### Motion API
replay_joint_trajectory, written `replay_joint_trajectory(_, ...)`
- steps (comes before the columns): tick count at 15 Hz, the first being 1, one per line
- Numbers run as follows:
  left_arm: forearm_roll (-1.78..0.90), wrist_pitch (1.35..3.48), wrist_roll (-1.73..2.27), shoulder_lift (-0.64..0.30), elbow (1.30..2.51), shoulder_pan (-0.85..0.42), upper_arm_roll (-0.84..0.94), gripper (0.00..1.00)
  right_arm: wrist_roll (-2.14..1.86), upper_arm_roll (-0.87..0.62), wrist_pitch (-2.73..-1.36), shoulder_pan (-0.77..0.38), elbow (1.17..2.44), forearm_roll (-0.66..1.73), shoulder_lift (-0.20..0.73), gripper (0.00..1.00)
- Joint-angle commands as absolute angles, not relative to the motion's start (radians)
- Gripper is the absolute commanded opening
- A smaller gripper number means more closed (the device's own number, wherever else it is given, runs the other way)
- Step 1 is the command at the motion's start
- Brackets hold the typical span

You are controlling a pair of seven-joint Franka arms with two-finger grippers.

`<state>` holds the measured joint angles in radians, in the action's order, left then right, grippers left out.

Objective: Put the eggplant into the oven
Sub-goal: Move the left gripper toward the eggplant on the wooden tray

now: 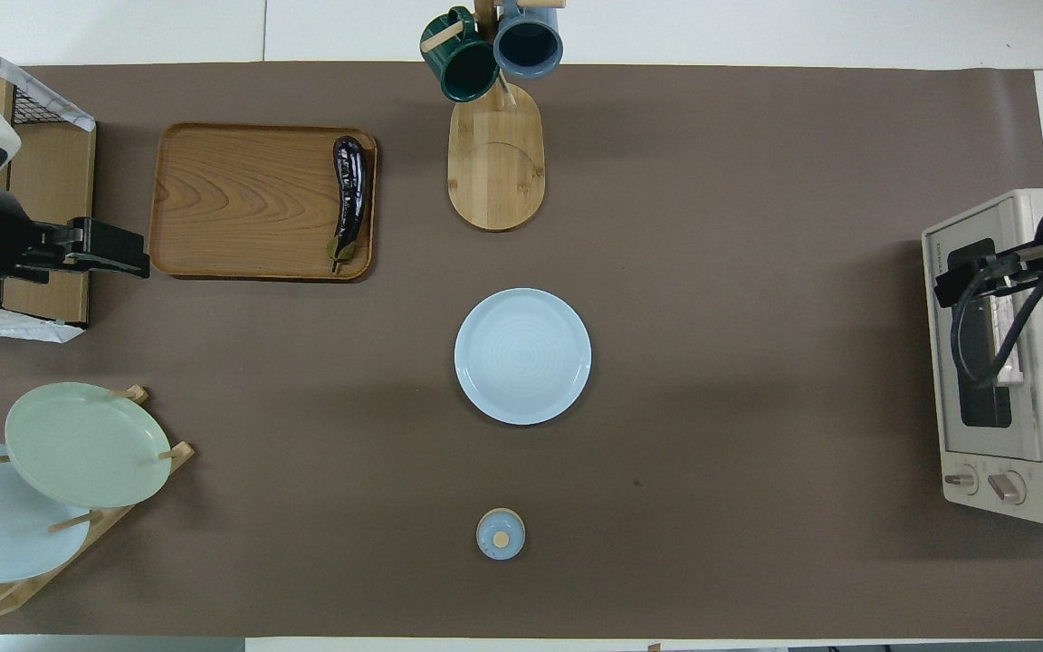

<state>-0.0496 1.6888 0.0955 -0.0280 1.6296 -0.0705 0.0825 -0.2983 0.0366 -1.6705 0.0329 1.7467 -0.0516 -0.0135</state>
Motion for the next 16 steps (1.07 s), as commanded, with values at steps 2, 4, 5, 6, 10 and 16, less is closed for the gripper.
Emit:
replay_joint_trajectory(2, -0.087, 1.842, 0.126, -0.161, 1.641, -0.127, 0.078, 1.00, -0.344, 0.035, -1.735, 0.084, 1.881, -0.023, -0.087, 0.00)
replay_joint_trajectory(4, -0.113, 1.911, 0.158, -0.227, 1.640, -0.164, 0.078, 1.00, -0.170, 0.035, -1.741, 0.072, 1.893, -0.055, -0.091, 0.00)
replay_joint_trajectory(5, -0.123, 1.952, 0.161, -0.256, 1.641, -0.181, 0.078, 1.00, -0.123, 0.035, -1.741, 0.074, 1.899, -0.096, -0.087, 0.00)
replay_joint_trajectory(6, -0.123, 1.988, 0.161, -0.284, 1.643, -0.192, 0.078, 1.00, -0.108, 0.035, -1.747, 0.075, 1.917, -0.125, -0.086, 0.00)
replay_joint_trajectory(10, -0.112, 2.097, 0.160, -0.394, 1.623, -0.239, 0.077, 1.00, 0.023, 0.037, -1.839, 0.107, 1.994, -0.133, -0.083, 0.00)
replay_joint_trajectory(16, -0.040, 2.137, 0.146, -0.541, 1.526, -0.270, 0.077, 1.00, -0.020, 0.035, -1.868, 0.110, 2.006, -0.227, -0.071, 0.00)
